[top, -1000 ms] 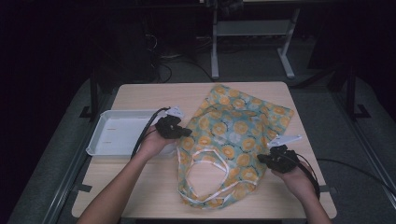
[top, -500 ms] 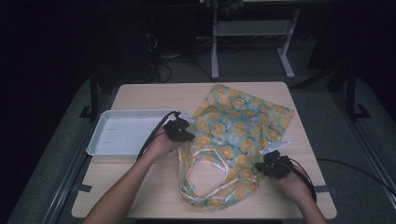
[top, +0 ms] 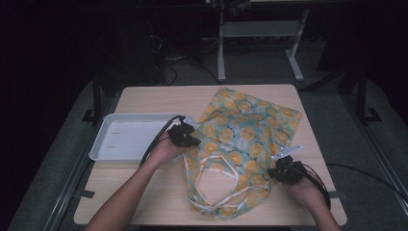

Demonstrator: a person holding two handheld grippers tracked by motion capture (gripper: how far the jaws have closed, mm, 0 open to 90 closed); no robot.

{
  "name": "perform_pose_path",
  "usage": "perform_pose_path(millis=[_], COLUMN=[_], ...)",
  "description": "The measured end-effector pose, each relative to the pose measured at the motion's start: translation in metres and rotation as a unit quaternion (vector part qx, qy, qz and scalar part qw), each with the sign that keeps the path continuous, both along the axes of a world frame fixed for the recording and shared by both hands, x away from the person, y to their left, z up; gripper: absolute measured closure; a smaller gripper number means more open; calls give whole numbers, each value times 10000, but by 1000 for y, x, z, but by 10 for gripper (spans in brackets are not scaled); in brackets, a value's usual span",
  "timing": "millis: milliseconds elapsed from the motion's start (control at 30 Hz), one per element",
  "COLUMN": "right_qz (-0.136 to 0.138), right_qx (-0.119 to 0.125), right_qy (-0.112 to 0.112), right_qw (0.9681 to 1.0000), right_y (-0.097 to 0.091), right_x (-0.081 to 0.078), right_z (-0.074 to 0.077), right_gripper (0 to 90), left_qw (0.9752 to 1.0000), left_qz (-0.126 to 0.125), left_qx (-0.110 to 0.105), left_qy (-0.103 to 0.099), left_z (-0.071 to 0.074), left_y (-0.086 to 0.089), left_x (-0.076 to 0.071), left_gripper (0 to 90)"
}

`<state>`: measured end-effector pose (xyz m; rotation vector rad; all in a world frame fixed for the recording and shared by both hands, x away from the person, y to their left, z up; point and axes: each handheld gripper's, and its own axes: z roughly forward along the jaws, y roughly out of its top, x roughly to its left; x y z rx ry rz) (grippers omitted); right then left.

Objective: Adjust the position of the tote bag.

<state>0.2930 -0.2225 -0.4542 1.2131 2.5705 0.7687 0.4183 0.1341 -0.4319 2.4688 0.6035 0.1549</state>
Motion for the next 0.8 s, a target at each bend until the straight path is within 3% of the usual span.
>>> perform_pose_path(millis=[233,400,533,800], right_qz=[-176,-279,-260,-216], right_qx=[-125,-76,-96,-108], right_qy=[-23,67,61,64], right_qw=[9998,9996,9996,9997], right_y=[-17,-23,-22,-23], right_x=[1,1,1,2], right_z=[1,1,1,1], right_gripper=[898,898,898,897], left_qw=[9999,9987,9972,9965], left_qz=[-68,-314,-352,-419], left_qx=[60,386,646,689], left_qy=[72,124,125,239], left_z=[-3,-9,-14,-14], left_y=[-5,-16,-26,-26], left_x=[-3,-8,-14,-15], left_gripper=[899,899,900,900])
